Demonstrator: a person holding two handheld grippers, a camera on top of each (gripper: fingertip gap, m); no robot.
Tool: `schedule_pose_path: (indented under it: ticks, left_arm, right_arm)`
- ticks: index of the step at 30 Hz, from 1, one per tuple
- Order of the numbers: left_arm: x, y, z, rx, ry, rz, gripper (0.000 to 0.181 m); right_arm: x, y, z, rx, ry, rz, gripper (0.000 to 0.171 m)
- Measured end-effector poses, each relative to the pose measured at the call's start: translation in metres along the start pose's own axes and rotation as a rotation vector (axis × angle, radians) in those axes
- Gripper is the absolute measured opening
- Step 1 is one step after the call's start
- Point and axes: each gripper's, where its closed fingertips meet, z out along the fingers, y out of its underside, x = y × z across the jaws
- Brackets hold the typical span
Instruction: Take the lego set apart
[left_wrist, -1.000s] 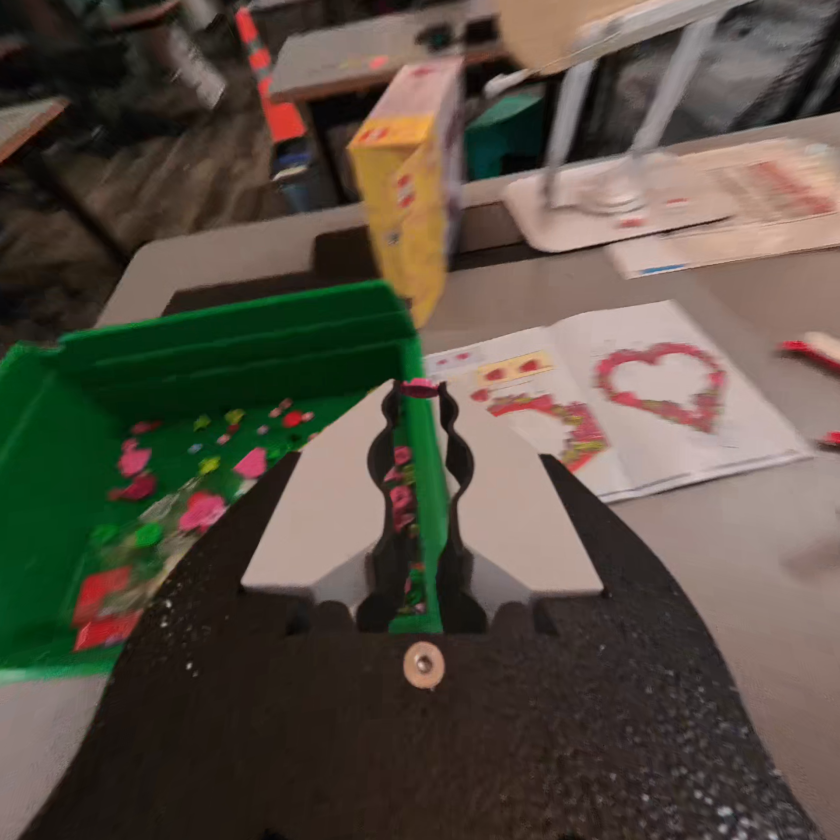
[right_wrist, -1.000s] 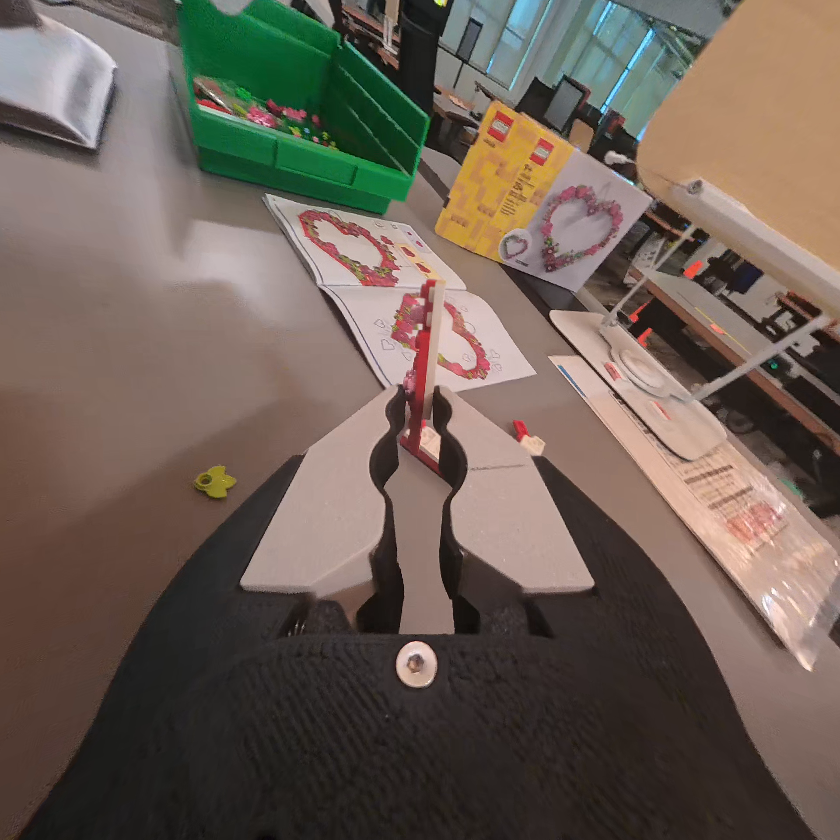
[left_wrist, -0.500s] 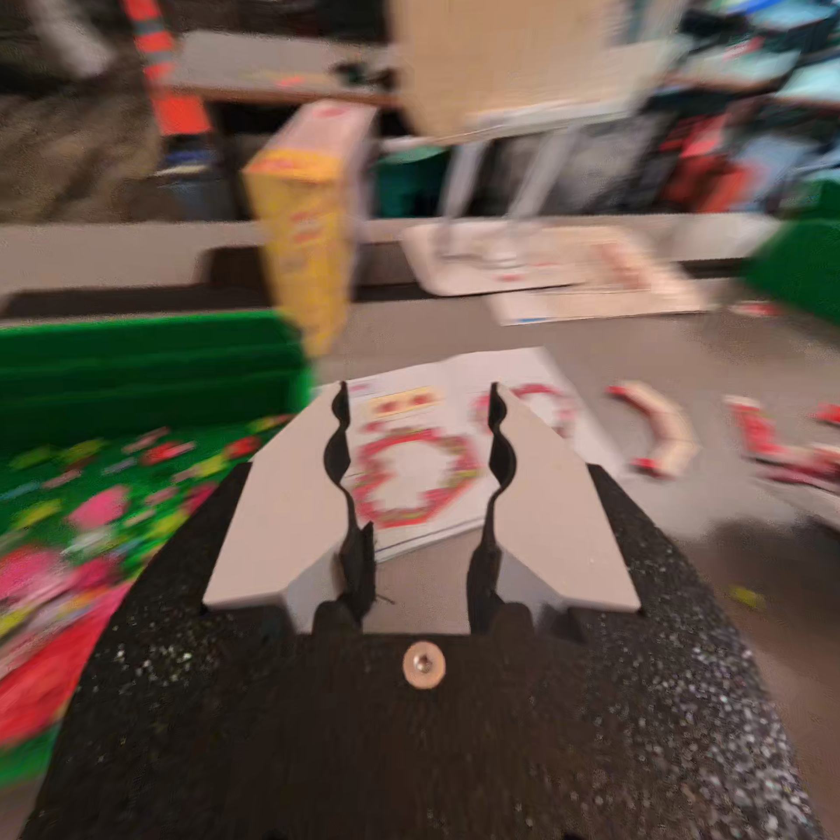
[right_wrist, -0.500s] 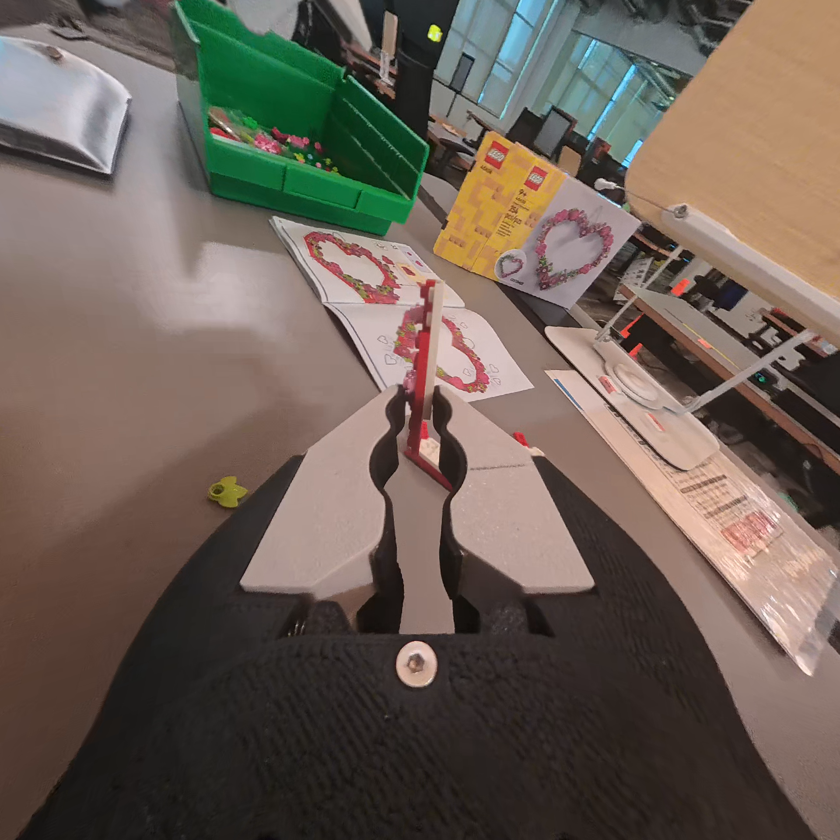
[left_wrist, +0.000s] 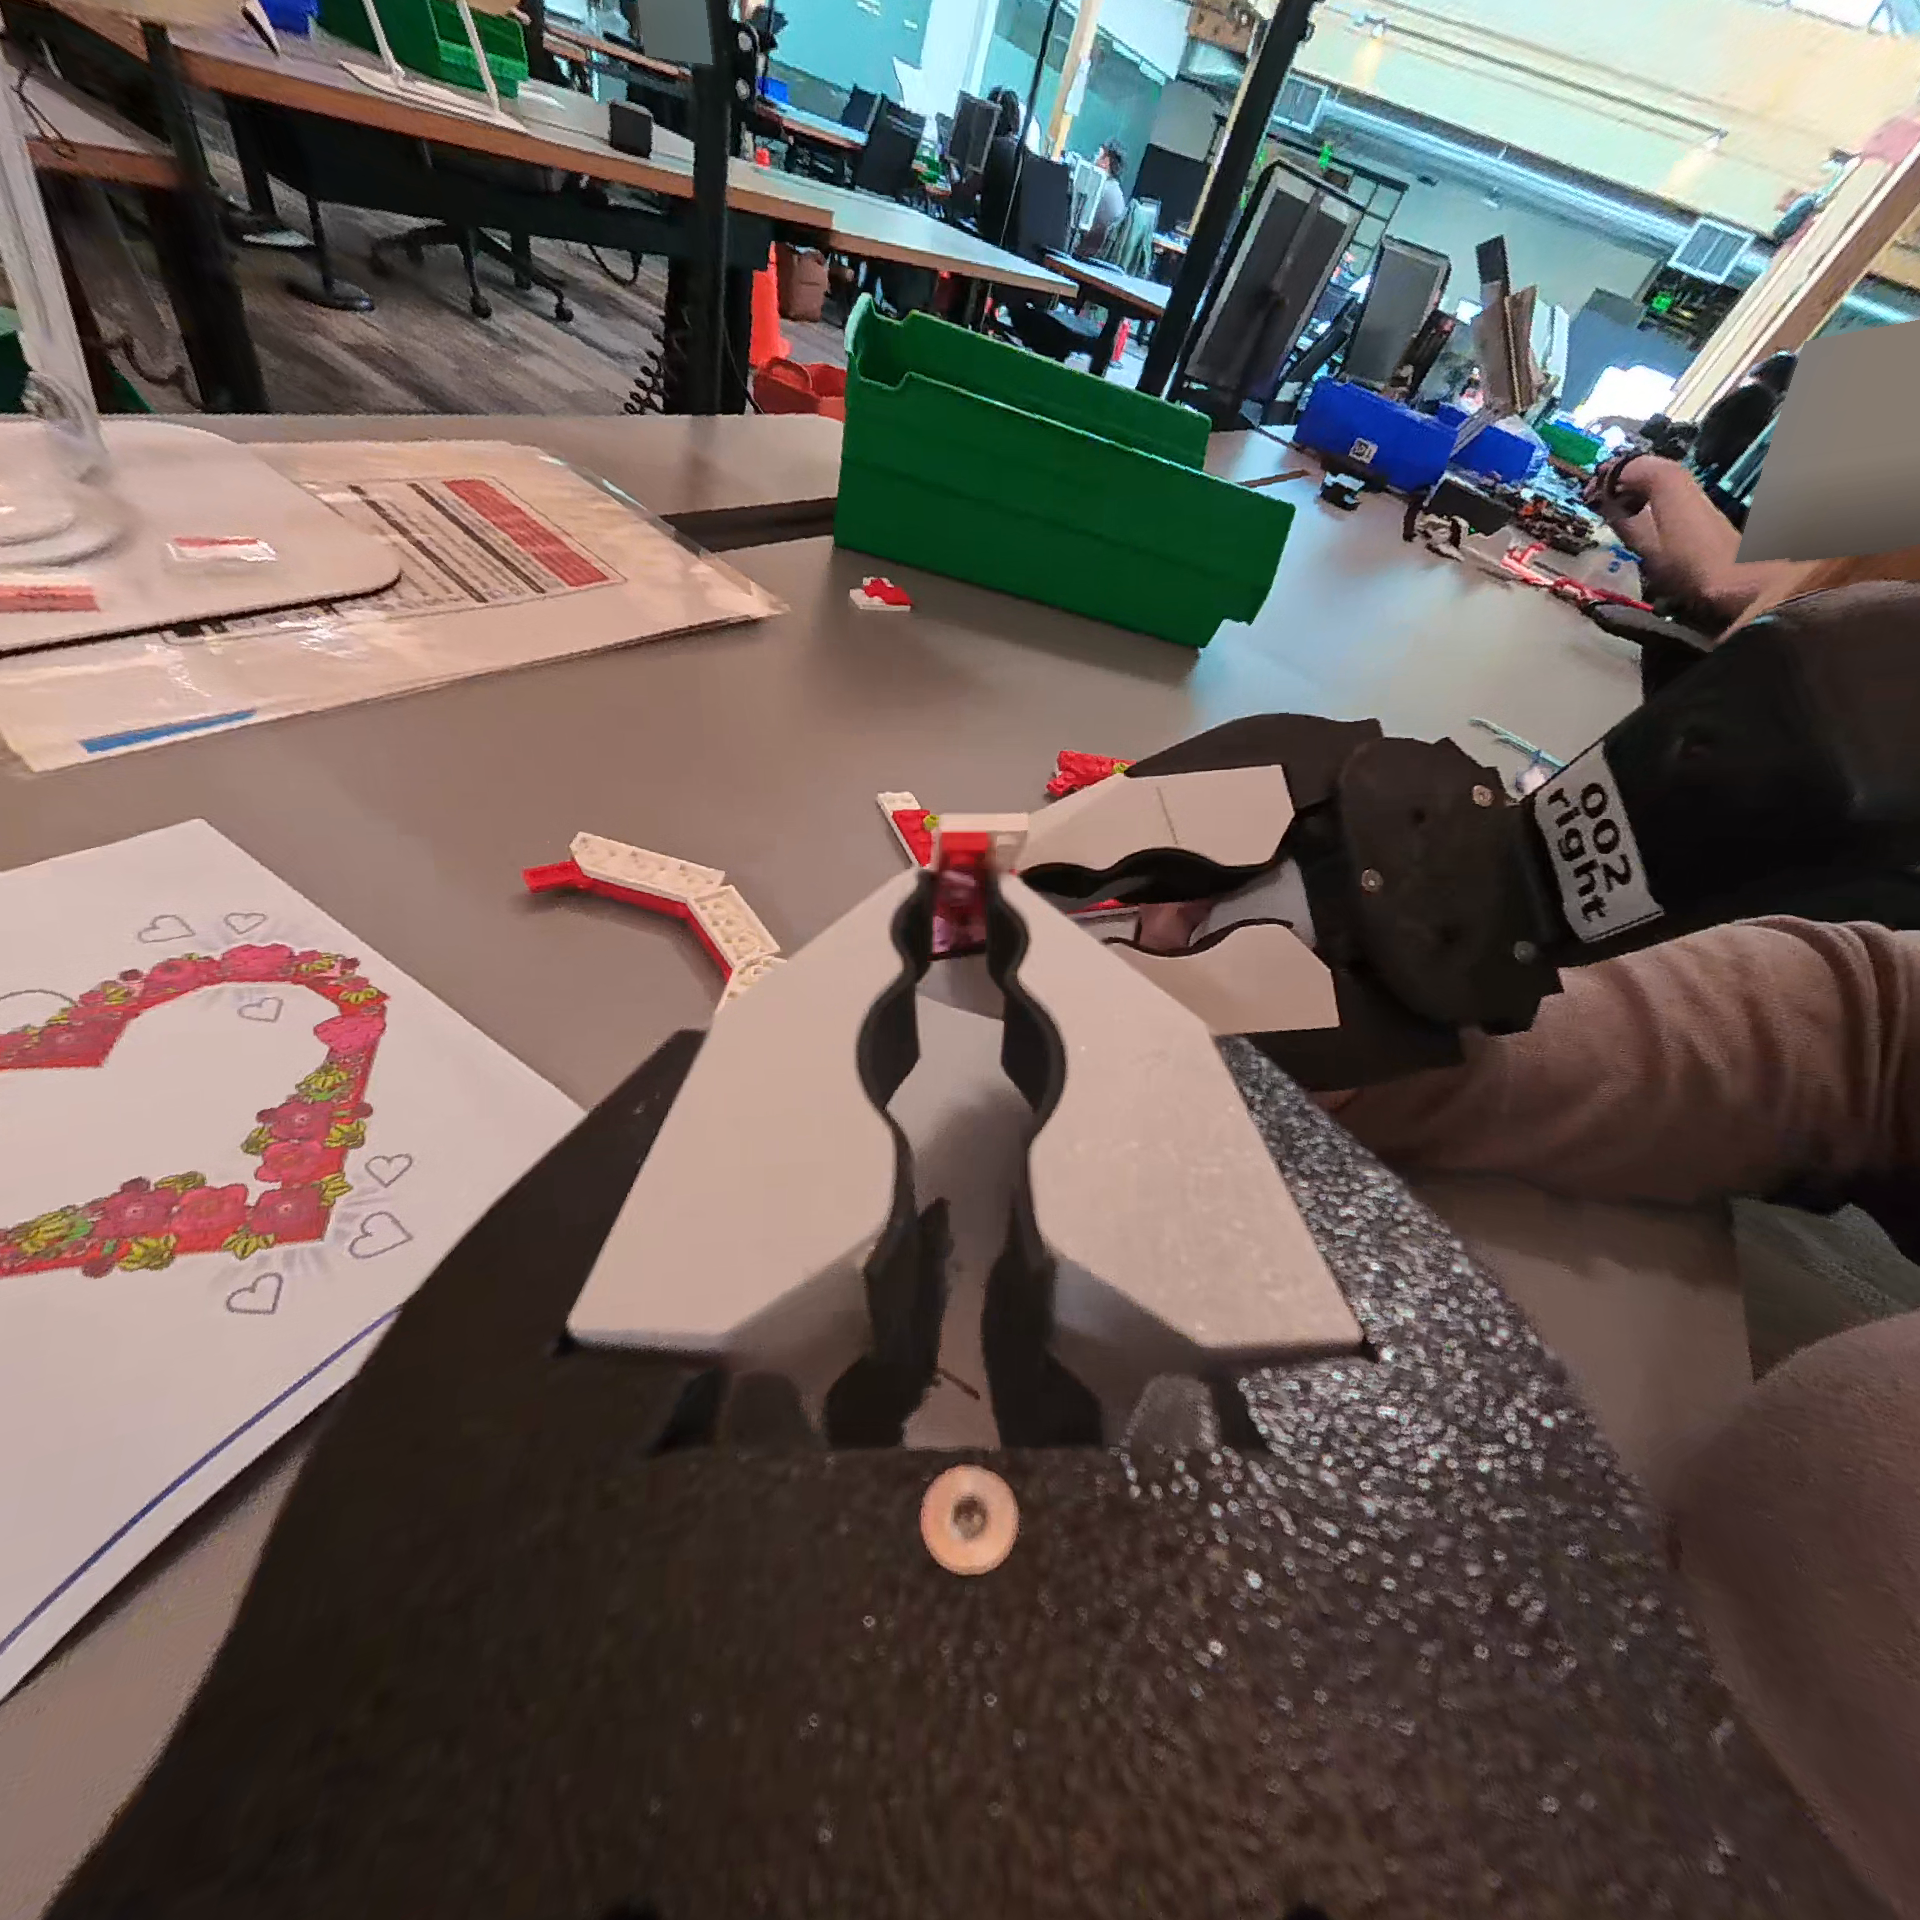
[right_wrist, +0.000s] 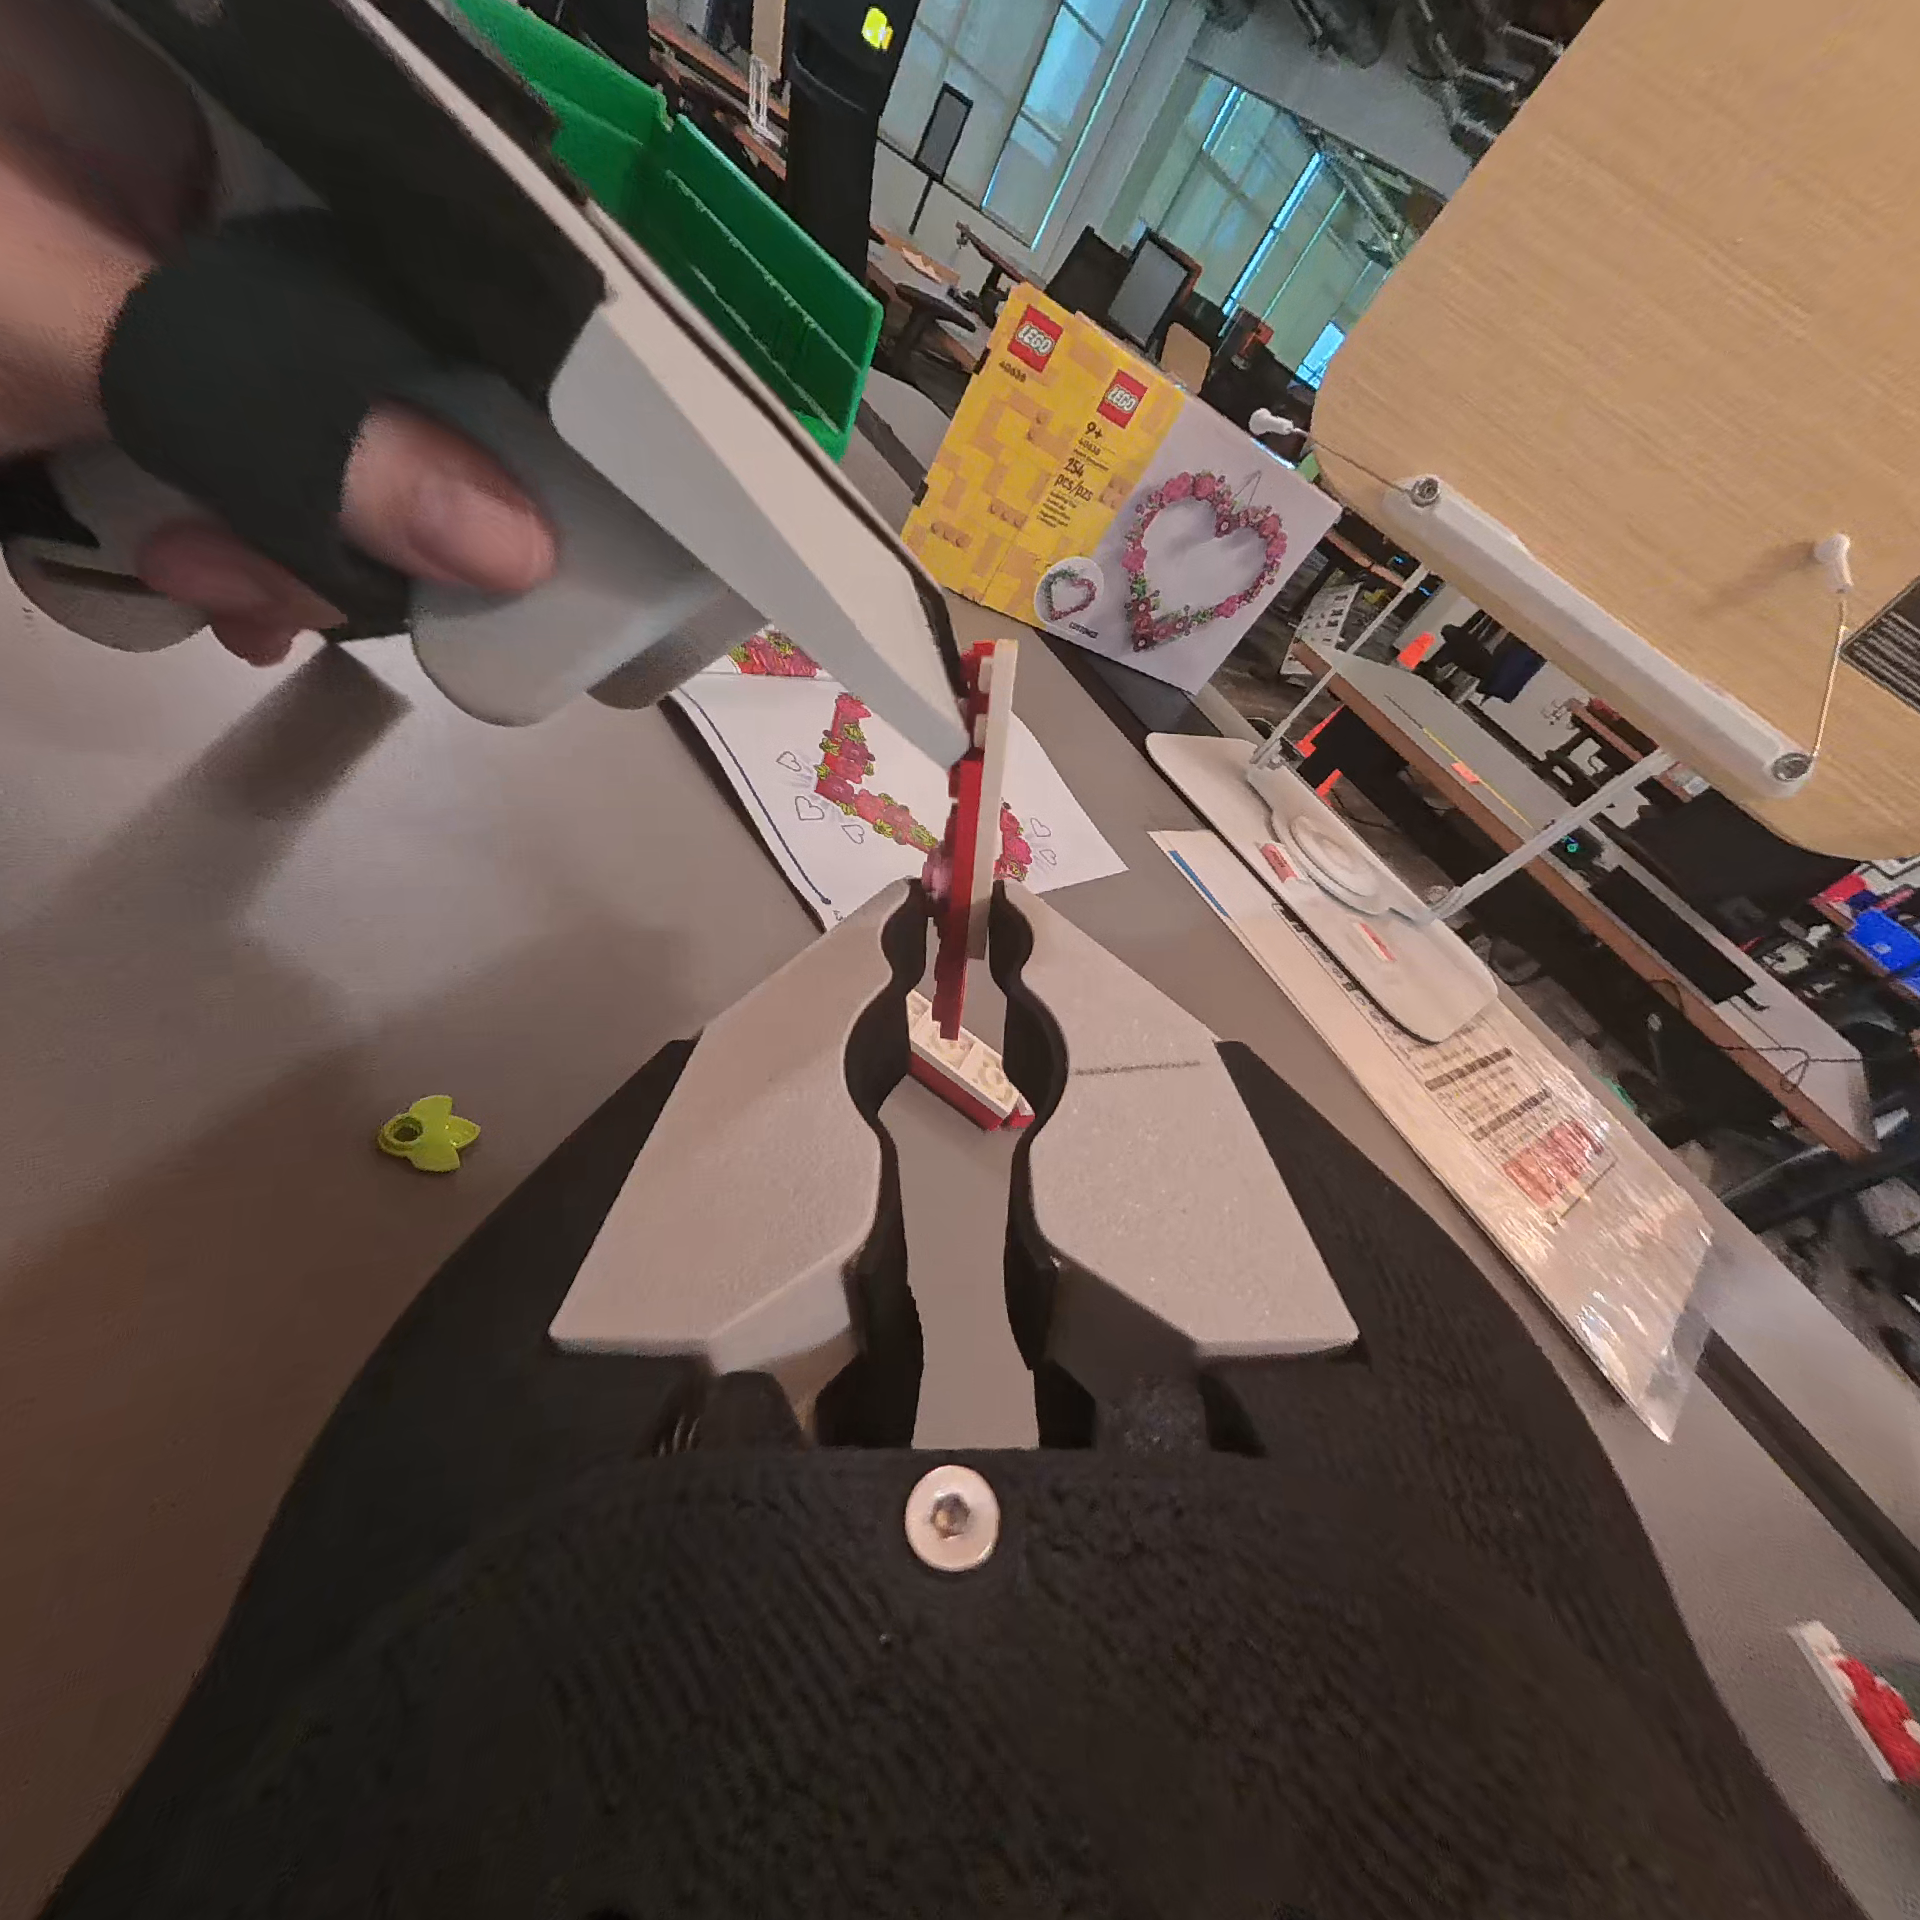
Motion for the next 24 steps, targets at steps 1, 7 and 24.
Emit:
schedule_pose_path:
  ticks: [1, 7, 24]
  left_arm:
    - [0.0, 0.0, 0.0, 0.005, -0.006, 0.009, 0.005]
    - [-0.002, 0.002, -0.002, -0.005, -0.045, 0.066, 0.004]
    - [-0.02, 0.014, -0.021, -0.056, -0.131, 0.08, 0.003]
  right_arm:
    - [0.0, 0.0, 0.0, 0.003, -0.002, 0.0, 0.01]
    - [-0.002, -0.001, 0.0, 0.011, -0.016, 0.006, 0.01]
    - [0.053, 0.014, -0.012, 0.0, 0.153, 0.217, 0.01]
